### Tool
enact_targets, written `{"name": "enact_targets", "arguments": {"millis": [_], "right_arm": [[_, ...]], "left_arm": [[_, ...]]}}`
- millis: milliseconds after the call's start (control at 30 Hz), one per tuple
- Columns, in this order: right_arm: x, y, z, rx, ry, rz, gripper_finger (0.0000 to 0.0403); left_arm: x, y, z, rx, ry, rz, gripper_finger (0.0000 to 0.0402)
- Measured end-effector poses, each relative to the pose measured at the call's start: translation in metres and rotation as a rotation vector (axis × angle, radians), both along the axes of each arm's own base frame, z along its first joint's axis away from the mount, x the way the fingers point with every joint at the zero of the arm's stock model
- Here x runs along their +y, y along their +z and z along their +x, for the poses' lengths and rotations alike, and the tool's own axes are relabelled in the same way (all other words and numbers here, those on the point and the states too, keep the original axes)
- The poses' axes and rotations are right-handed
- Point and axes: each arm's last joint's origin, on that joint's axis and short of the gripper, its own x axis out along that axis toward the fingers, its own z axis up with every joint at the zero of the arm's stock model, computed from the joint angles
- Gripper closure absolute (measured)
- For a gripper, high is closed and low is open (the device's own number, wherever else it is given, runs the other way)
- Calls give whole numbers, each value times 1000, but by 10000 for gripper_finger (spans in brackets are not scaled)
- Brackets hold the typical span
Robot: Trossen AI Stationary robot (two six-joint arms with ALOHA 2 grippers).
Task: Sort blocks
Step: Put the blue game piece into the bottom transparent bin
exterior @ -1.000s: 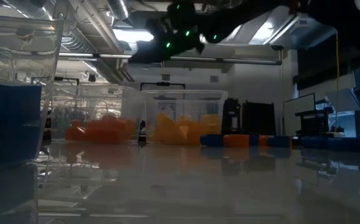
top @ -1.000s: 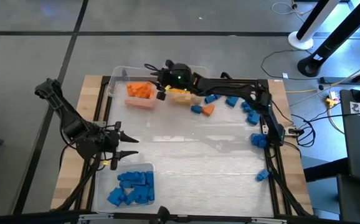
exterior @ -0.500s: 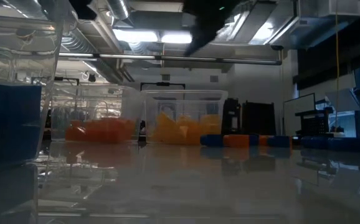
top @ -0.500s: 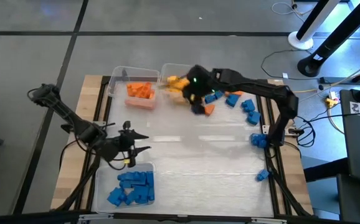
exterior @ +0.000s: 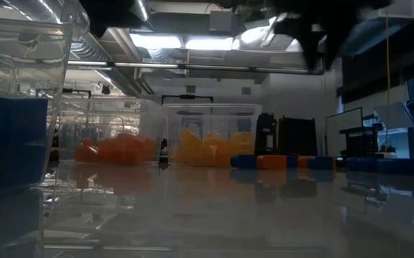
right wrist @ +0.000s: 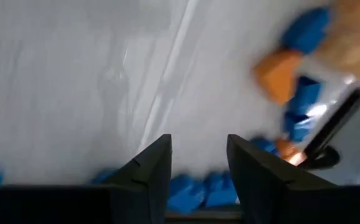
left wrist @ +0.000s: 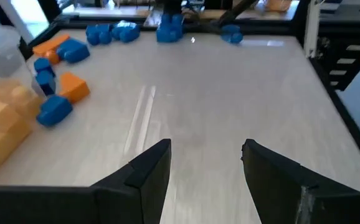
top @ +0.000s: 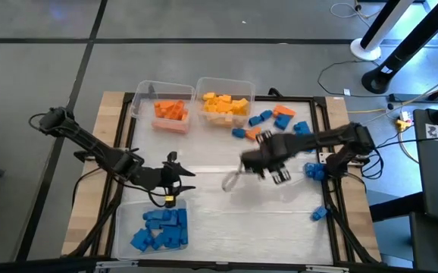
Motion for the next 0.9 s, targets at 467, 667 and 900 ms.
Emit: {"name": "enact_targets", "arguments": {"millis": [467, 667, 900], "right_arm": [[22, -82, -86, 290, -212, -24, 246], [15, -99, -119, 139, -441, 92, 246], [6, -121, -145, 127, -522, 57, 246]], "left_arm": [[-2, -5, 4, 19, -12, -8, 218], [-1, -5, 4, 21, -12, -7, 218], [-1, -5, 4, 21, -12, -7, 218]]}}
